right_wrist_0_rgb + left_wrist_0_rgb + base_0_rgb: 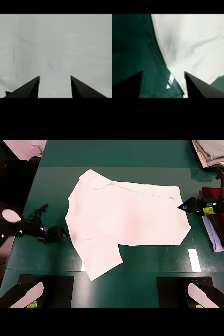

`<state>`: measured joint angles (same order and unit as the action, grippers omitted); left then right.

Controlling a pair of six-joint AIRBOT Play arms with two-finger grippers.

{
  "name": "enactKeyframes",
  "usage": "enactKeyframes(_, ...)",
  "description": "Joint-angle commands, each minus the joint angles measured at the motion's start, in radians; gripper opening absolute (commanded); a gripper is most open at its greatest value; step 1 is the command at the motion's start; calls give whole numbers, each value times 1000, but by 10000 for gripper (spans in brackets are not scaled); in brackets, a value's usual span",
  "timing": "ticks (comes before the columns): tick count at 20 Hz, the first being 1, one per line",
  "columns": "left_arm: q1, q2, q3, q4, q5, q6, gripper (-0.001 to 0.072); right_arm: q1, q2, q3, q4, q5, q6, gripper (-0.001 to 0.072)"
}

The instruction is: Fold the shirts.

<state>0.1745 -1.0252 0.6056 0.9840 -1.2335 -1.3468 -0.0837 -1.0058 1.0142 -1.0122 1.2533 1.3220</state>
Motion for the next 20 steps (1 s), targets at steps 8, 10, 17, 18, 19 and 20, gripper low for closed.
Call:
enactKeyframes(8, -100, 19, -176, -181, 187, 124, 611, 1, 66, -11, 35, -6, 6, 448)
enactKeyframes(10, -173, 19, -175, -183, 256, 87, 611, 1, 66, -11, 53, -5, 6, 448)
enactKeyframes(17, -205, 21, -124, -176, 249, 35, 26, -104, 66, -23, 32, 111, 5, 448)
enactKeyframes(18, -205, 21, -89, -167, 232, 37, 26, -143, 66, -46, 13, 135, 5, 448)
enactKeyframes(19, -205, 21, -44, -156, 212, 38, 26, -186, 66, -82, -15, 157, 5, 448)
enactKeyframes(20, -205, 21, -1, -151, 201, 38, 26, -233, 66, -133, -47, 168, 5, 448)
